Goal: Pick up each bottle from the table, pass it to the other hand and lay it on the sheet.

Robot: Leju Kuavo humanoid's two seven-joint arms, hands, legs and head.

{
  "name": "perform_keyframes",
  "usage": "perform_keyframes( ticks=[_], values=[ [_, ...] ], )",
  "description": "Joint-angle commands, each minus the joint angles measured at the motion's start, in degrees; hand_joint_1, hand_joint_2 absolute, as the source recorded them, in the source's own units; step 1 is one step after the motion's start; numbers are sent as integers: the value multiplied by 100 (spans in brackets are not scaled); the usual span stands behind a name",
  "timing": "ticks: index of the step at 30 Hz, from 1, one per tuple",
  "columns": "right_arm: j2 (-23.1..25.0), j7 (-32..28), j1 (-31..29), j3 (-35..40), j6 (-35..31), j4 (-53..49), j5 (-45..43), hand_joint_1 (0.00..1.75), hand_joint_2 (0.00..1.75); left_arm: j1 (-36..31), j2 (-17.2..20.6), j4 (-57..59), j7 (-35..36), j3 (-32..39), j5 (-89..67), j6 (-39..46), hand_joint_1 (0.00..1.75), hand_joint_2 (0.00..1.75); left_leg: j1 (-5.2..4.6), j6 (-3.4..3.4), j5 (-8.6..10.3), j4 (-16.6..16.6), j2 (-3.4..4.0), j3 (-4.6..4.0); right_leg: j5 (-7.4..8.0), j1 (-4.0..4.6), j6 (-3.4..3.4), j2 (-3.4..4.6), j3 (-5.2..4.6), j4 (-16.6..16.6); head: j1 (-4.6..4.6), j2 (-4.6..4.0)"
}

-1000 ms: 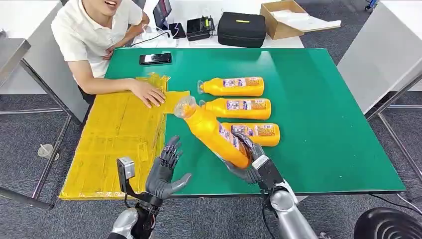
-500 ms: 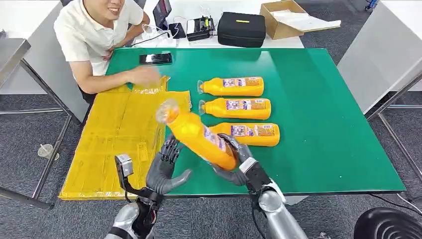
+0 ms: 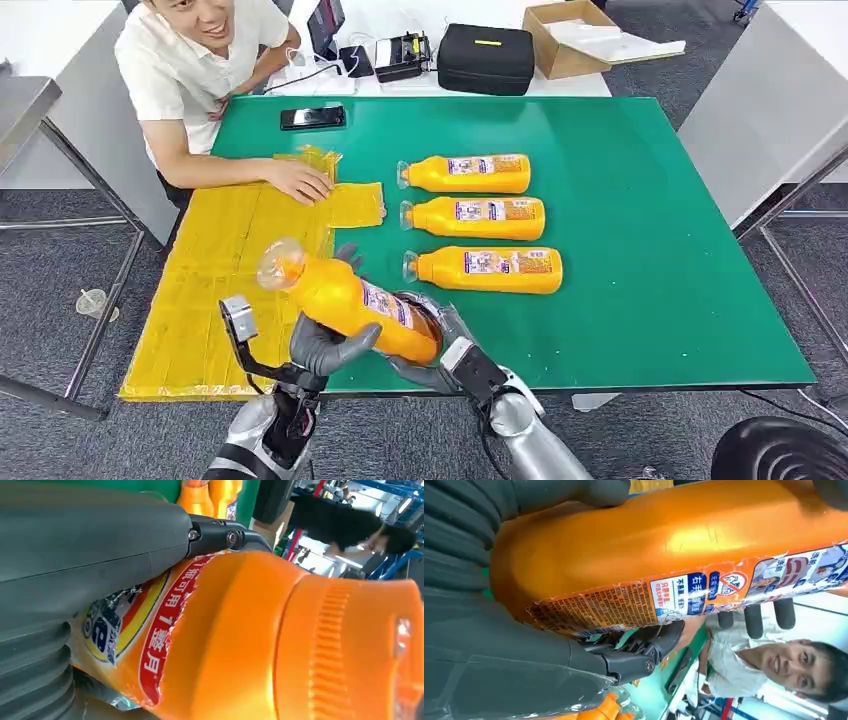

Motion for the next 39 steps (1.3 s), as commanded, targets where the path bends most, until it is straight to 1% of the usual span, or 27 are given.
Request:
perform_keyframes(
  ticks=[1, 2, 3, 5, 6, 7, 8, 9, 11, 15, 16, 17, 18, 20, 21, 23, 24, 25, 27, 29, 30, 32, 33, 34, 36, 37, 39],
  values=[
    [55, -60, -334, 373, 39, 734, -85, 175, 175, -345, -23, 343, -40, -4, 116, -69, 0, 175, 7, -1, -10, 1, 13, 23, -6, 11, -21, 4, 24, -5, 0, 0],
    [55, -60, -334, 373, 39, 734, -85, 175, 175, -345, -23, 343, -40, -4, 116, -69, 35, 175, 9, -2, -15, 3, 16, 29, -9, 14, -26, 5, 31, -5, 0, 0],
    [47, -65, -325, 353, 30, 741, -95, 169, 175, -336, -27, 332, -38, -2, 115, -60, 175, 175, 11, -1, -19, 5, 19, 36, -12, 17, -31, 5, 38, -5, 0, 0],
    [48, -70, -313, 335, 21, 734, -106, 169, 175, -320, -31, 313, -48, 9, 120, -50, 175, 175, 7, -1, -13, 2, 14, 25, -8, 11, -23, 4, 26, -4, 0, 0],
    [40, -74, -303, 322, 17, 721, -113, 122, 175, -297, -25, 296, -64, 10, 122, -62, 175, 175, 9, -2, -17, 4, 17, 33, -12, 14, -28, 5, 34, -4, 0, 0],
    [40, -74, -303, 322, 17, 721, -113, 17, 175, -297, -25, 296, -64, 10, 122, -62, 175, 175, 6, -1, -10, 1, 9, 22, -7, 10, -20, 1, 23, -5, 0, 0],
    [38, -55, -265, 273, 20, 681, -152, 0, 175, -257, -24, 228, -153, 17, 59, -44, 175, 175, 9, -2, -14, 3, 13, 28, -10, 13, -25, 2, 29, -5, 0, 0],
    [45, -16, -231, 220, 17, 678, -194, 0, 175, -208, -28, 174, -169, 34, 59, -35, 175, 175, 5, -1, -6, 0, 6, 15, -5, 8, -16, -2, 16, -5, 2, 0],
    [50, 19, -192, 160, 23, 689, -241, 0, 175, -139, -22, 89, -175, 50, 73, -43, 175, 175, 7, -2, -17, 4, 15, 31, -12, 12, -27, 4, 31, -3, 0, 0],
    [71, 31, -142, 105, -35, 746, -235, 0, 175, 4, -5, -82, -169, 107, 179, -117, 175, 175, 3, -1, -7, -2, 7, 16, -5, 6, -15, 0, 16, -6, 2, 0],
    [91, 34, -113, 68, -75, 781, -224, 0, 175, 67, -1, -160, -90, 159, 292, -147, 175, 175, 11, -2, -18, 3, 14, 32, -12, 16, -27, 3, 34, -7, 0, 0],
    [94, 34, -104, 69, -83, 790, -218, 0, 175, 86, 6, -183, -81, 169, 306, -147, 175, 175, 3, -1, -9, -2, 11, 19, -6, 6, -16, 4, 17, -6, 2, 0],
    [95, 28, -80, 52, -101, 801, -203, 0, 175, 109, 23, -197, -40, 194, 342, -136, 175, 175, 11, -2, -30, 7, 27, 49, -20, 19, -37, 11, 48, -5, 2, 0],
    [84, 27, -68, 52, -100, 809, -200, 0, 175, 113, 31, -197, -42, 200, 345, -137, 175, 175, 2, -1, -5, -3, 7, 12, -3, 4, -11, 2, 10, -5, 0, 0],
    [84, 27, -68, 52, -100, 809, -200, 0, 175, 113, 31, -197, -42, 200, 345, -137, 175, 175, 8, -2, -15, 0, 16, 29, -10, 13, -24, 6, 29, -8, 2, 0],
    [84, 27, -68, 52, -100, 809, -200, 0, 175, 113, 31, -197, -42, 200, 345, -137, 175, 175, 3, -1, -6, -2, 9, 14, -3, 6, -14, 3, 13, -6, 2, 0],
    [88, 27, -63, 22, -120, 808, -206, 0, 175, 110, 36, -195, -31, 201, 321, -106, 175, 175, 7, -2, -14, 0, 14, 26, -9, 11, -23, 5, 26, -6, 0, 0],
    [108, 44, -12, -96, -238, 799, -196, 0, 175, 118, 58, -250, -68, 197, 194, 38, 175, 175, 4, -1, -10, -1, 12, 20, -7, 7, -19, 4, 19, -4, 2, 0],
    [143, 113, 121, -377, -714, 713, -99, 0, 175, 191, 143, -492, -256, 187, -299, 430, 175, 175, 3, -1, -5, -2, 6, 12, -3, 6, -14, 0, 12, -5, 2, 0],
    [224, 240, 323, -939, -1938, 445, 331, 0, 175, 400, 272, -1057, -421, 272, -1081, 961, 175, 175, 5, -2, -10, -1, 8, 18, -7, 9, -20, 0, 19, -5, 2, 0],
    [193, 262, 356, -1160, -2263, 327, 431, 0, 175, 480, 344, -1272, -416, 351, -1254, 1067, 175, 175, 2, -1, -6, -2, 9, 9, -4, 5, -15, 2, 7, -3, 2, 0],
    [181, 282, 403, -1257, -2222, 192, 445, 0, 175, 575, 354, -1459, -319, 405, -1284, 1045, 175, 175, 1, -2, -7, -1, 13, 10, -5, 4, -16, 6, 6, -1, 2, 0],
    [181, 282, 403, -1257, -2222, 192, 445, 0, 175, 575, 354, -1459, -319, 405, -1284, 1045, 175, 175, 10, -4, -29, 9, 30, 39, -21, 16, -38, 15, 35, 3, 0, 0],
    [269, 226, 461, -1549, -3215, 68, 912, 0, 175, 604, 388, -1560, -361, 420, -1668, 1297, 175, 175, 5, -2, -17, 3, 17, 23, -13, 9, -24, 7, 22, -1, 2, 0],
    [295, -17, 549, -2296, -4448, -346, 887, 0, 175, 610, 568, -1724, -424, 430, -2715, 2108, 175, 175, 0, -1, -9, 1, 12, 8, -6, 3, -15, 5, 6, 1, 0, 0],
    [241, -77, 594, -2513, -4874, -515, 934, 0, 175, 604, 650, -1741, -394, 422, -2989, 2336, 175, 175, 4, -2, -16, 5, 15, 16, -12, 8, -23, 6, 16, 3, 2, 0],
    [146, -77, 775, -2852, -5270, -1190, 742, 0, 175, 563, 833, -1699, -398, 395, -3352, 2682, 175, 175, -2, -2, -3, -1, -1, 0, -5, 0, -15, -7, -2, 1, 0, 0]
  ],
)
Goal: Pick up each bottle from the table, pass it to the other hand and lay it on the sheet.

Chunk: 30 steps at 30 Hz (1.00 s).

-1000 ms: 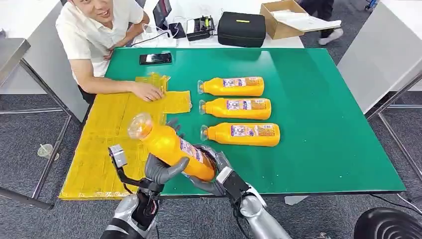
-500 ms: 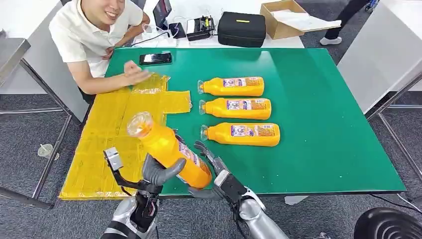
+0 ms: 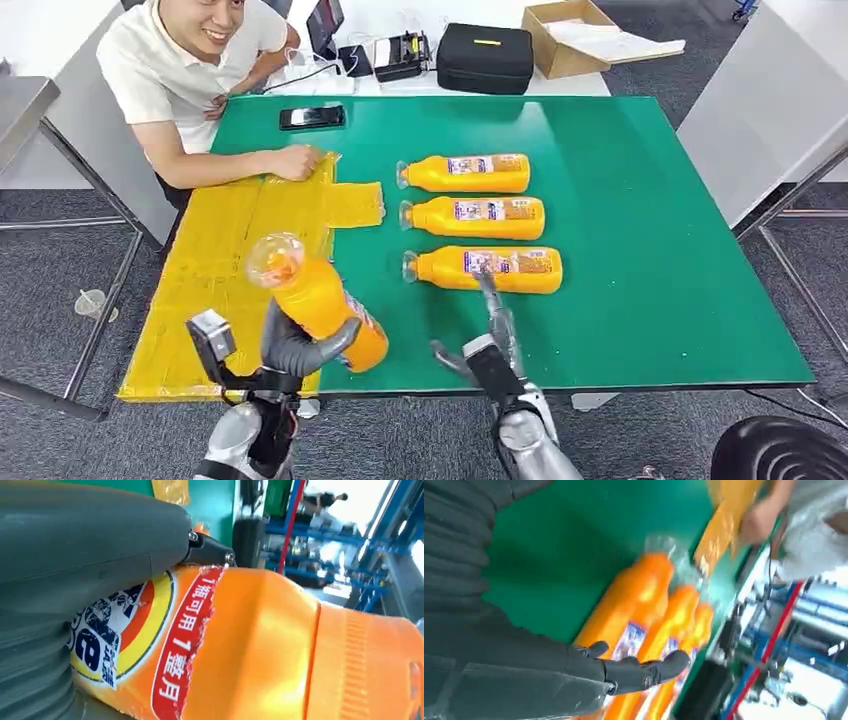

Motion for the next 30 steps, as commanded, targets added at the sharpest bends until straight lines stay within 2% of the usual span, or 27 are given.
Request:
perform_keyframes(
  ticks=[1, 3, 8, 10, 11, 15, 21, 27, 30],
  values=[
    [97, -278, 489, -2289, -2491, -1872, 189, 0, 175, -17, 786, -465, 7, 80, -1952, 1547, 175, 175, 0, -3, -8, 1, -9, 16, -15, 4, -24, -17, 20, 5, 2, 0],
    [189, -278, 573, -2515, -2491, -2250, 135, 0, 175, -57, 865, -413, 52, 75, -2306, 1804, 175, 175, 2, -2, -11, 3, -4, 18, -14, 7, -22, -10, 24, 2, 0, 0],
    [307, -278, 598, -2553, -2491, -2340, 90, 0, 175, -86, 925, -415, 195, 61, -2582, 1948, 175, 175, 4, -3, -10, 2, 1, 15, -11, 8, -22, -6, 21, 1, 0, 0],
    [209, -278, 580, -2287, -2491, -2172, -115, 0, 175, -175, 1058, -326, 431, -31, -3572, 2455, 175, 175, 11, -6, -23, 10, 9, 33, -22, 18, -37, -4, 38, 6, 0, 0],
    [154, -278, 555, -2126, -2491, -2067, -83, 0, 175, -255, 1133, -201, 684, -94, -4242, 2644, 175, 175, 4, -3, -7, 0, 5, 13, -6, 8, -19, -1, 17, -1, 2, 0],
    [-91, -278, 343, -1456, -2486, -1657, -297, 0, 175, -852, 1331, 807, 1445, -370, -5643, 2249, 175, 175, 9, -5, -8, -1, 11, 29, -7, 14, -28, 1, 30, -4, 0, 0],
    [-77, -278, 308, -1447, -2491, -1617, -287, 0, 175, -947, 1306, 993, 1422, -359, -5654, 2242, 175, 175, 6, -1, 0, -4, 10, 14, 2, 7, -16, 4, 12, -6, 0, 0],
    [-204, -278, 1, -885, -2058, -1052, -554, 0, 175, -2148, 1387, 3025, 1467, -940, -6728, 1846, 175, 175, 11, -4, 2, -3, -4, 26, -1, 14, -25, -12, 33, -7, 0, 0],
    [-204, -278, 1, -885, -2058, -1052, -554, 0, 175, -2148, 1387, 3025, 1467, -940, -6728, 1846, 175, 175, 10, -4, 0, -4, 2, 30, -2, 13, -26, -7, 34, -7, 2, 0]
  ],
)
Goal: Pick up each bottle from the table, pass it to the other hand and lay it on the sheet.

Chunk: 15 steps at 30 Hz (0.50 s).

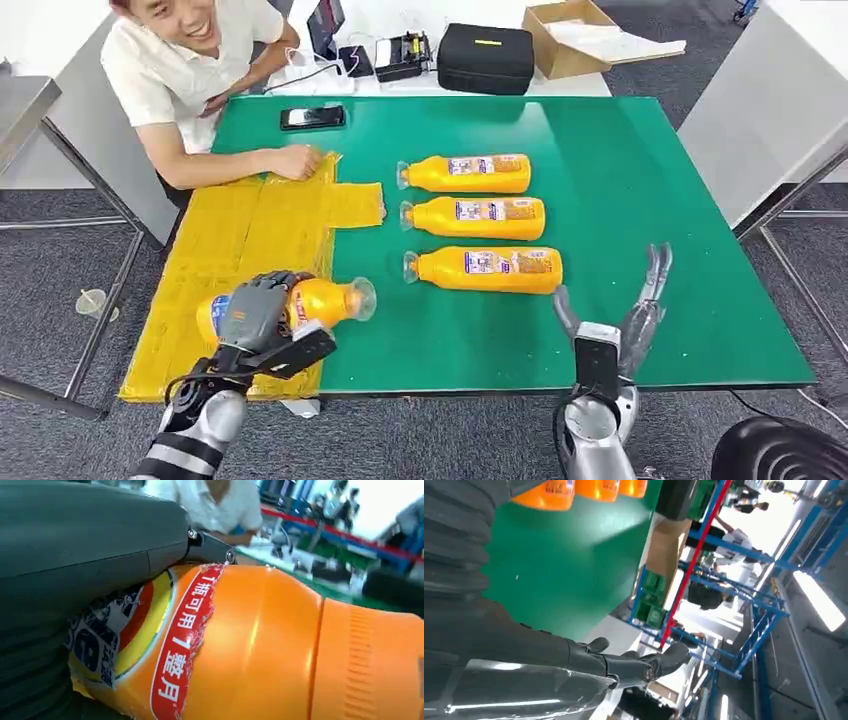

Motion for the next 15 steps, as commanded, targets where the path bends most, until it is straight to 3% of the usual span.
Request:
perform_keyframes(
  ticks=[1, 8, 10, 11, 12, 14, 15],
  values=[
    [-200, 4, -392, 540, -110, 817, -131, 0, 175, -1123, 221, 2010, -39, -618, -385, -103, 175, 175, 7, -3, -3, -4, 11, 22, 0, 10, -18, 4, 22, -7, 0, 0],
    [-220, 4, -401, 607, -12, 848, -281, 0, 175, -1231, 153, 2306, -88, -642, -351, -275, 175, 175, 7, -1, -8, 0, 12, 24, -4, 10, -21, 3, 25, -4, -2, 0],
    [-236, 4, -474, 714, -9, 954, -343, 0, 175, -1400, 43, 2684, -192, -543, -119, -513, 157, 175, 10, -2, -9, 2, 10, 27, -6, 14, -24, 1, 31, -4, -2, 0],
    [-222, 4, -494, 739, 10, 994, -373, 0, 175, -1483, 5, 2840, -164, -515, -69, -607, 72, 175, 14, -2, -16, 5, 16, 38, -11, 19, -32, 3, 43, -4, -2, 0],
    [-226, 4, -494, 774, 33, 1030, -449, 0, 175, -1608, -32, 3091, -150, -528, -59, -691, 35, 175, 10, -2, -10, 3, 12, 30, -8, 14, -26, 2, 33, -3, 0, 0],
    [-233, 4, -493, 823, 58, 1109, -493, 0, 175, -1732, -77, 3355, -71, -488, 8, -827, 3, 175, 6, -2, -1, -3, 7, 19, -1, 8, -17, 1, 23, -5, 0, 0],
    [-240, 4, -490, 853, 91, 1133, -511, 0, 175, -1776, -68, 3458, -40, -515, -16, -884, 3, 175, 9, -3, -5, -2, 12, 29, -3, 13, -25, 3, 33, -6, 0, 0]
  ],
)
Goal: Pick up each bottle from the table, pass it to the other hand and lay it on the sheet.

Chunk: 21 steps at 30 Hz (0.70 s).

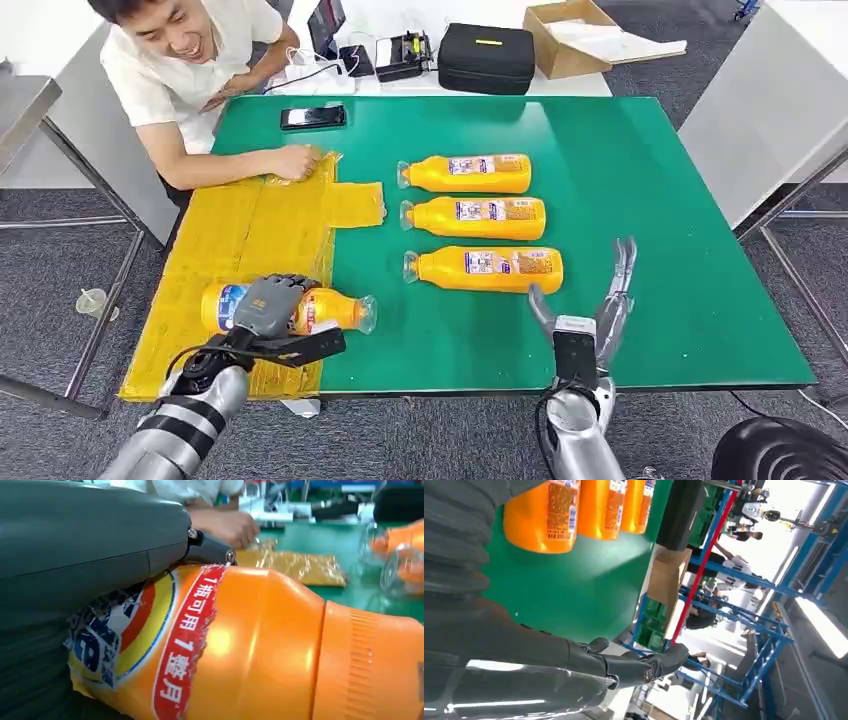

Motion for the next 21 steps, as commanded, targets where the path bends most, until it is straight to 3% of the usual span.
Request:
perform_keyframes(
  ticks=[1, 7, 16, 21],
  values=[
    [-182, 4, -261, 429, 23, 701, -239, 0, 175, -831, -185, 1856, 205, -108, 186, -481, 3, 175, 9, -2, -5, -2, 9, 25, -1, 13, -20, 2, 27, -8, 0, 0],
    [-304, 4, -325, 437, 19, 786, -412, 0, 175, -1084, -110, 2516, 369, -118, 144, -770, 0, 175, 9, 0, -7, -3, 18, 42, 1, 13, -27, 7, 45, -11, -2, 0],
    [-316, 4, -335, 438, 27, 792, -413, 0, 175, -1100, -95, 2540, 369, -119, 144, -806, 0, 175, 1, -6, -3, -7, 20, 66, 13, 9, -28, 14, 57, -5, 0, 0],
    [-376, 4, -397, 488, -10, 839, -440, 0, 175, -1259, 43, 2651, 246, -97, 278, -1372, 0, 175, 5, -11, -1, -10, 29, 79, 15, 16, -35, 21, 66, -6, 0, 0]
  ],
)
